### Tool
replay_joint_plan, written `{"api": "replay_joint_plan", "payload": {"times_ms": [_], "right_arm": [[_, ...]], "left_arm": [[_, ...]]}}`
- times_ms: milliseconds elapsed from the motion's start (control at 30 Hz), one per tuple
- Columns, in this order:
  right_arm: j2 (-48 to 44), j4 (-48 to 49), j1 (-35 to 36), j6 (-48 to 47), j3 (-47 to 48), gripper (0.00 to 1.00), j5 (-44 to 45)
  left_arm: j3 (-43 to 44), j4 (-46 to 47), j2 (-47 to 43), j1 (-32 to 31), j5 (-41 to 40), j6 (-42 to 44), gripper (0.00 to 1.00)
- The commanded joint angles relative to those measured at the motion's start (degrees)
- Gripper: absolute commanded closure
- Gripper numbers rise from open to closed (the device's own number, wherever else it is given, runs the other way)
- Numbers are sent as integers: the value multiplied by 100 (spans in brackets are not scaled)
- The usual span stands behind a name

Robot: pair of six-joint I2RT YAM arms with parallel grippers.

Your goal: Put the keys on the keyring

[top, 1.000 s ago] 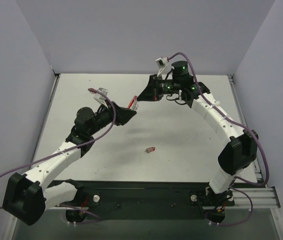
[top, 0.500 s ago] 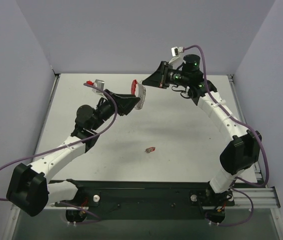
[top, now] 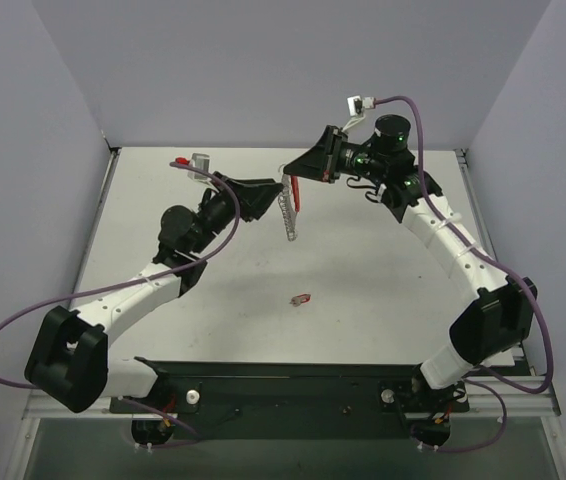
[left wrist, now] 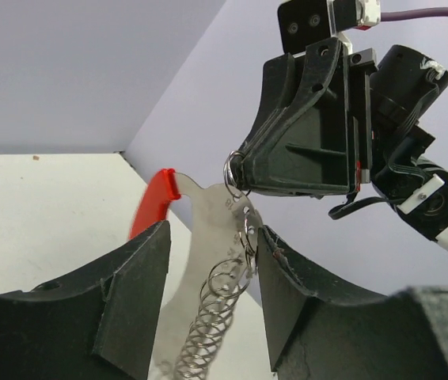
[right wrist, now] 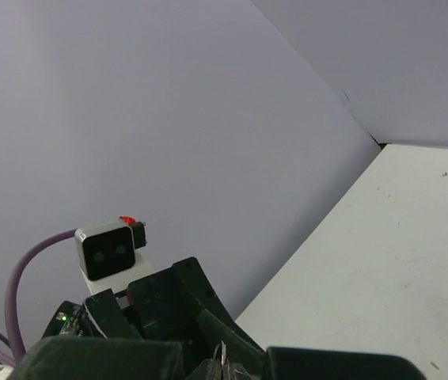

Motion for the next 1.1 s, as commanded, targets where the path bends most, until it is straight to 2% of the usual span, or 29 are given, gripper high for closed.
{"api": "replay_joint_plan", "payload": {"times_ms": [0, 167, 233, 400, 533, 600, 633, 667, 900, 1033, 1067], "right_arm": [[-336, 565, 110, 104, -129, 100, -229], [-397, 627, 119, 122, -278, 100, -299], [-397, 723, 136, 200, -296, 100, -334], [-371, 881, 119, 315, -261, 100, -413], [-318, 1048, 75, 490, -208, 100, -475], [-309, 1154, 57, 587, -182, 100, -510], [-292, 1189, 66, 605, -182, 100, -545], [-283, 1259, 75, 666, -182, 100, -554], [-301, 1540, 75, 675, -384, 100, -730], [-266, 2058, 22, 999, -454, 73, -1081], [-265, 2286, 5, 1079, -463, 69, -1151]], "left_arm": [[344, 671, 96, -28, 82, -138, 46], [291, 909, 105, -37, 240, -138, 47], [326, 883, 131, -28, 249, -138, 50], [379, 1093, 315, -37, 512, -243, 65], [414, 1138, 359, -46, 617, -261, 69], [449, 1111, 368, -46, 644, -235, 79], [450, 1094, 368, -46, 644, -226, 93], [450, 1094, 360, -46, 635, -217, 99], [528, 716, 237, -46, 609, 11, 100], [599, 392, 123, -54, 775, 186, 100], [625, 303, 87, -54, 802, 300, 100]]}}
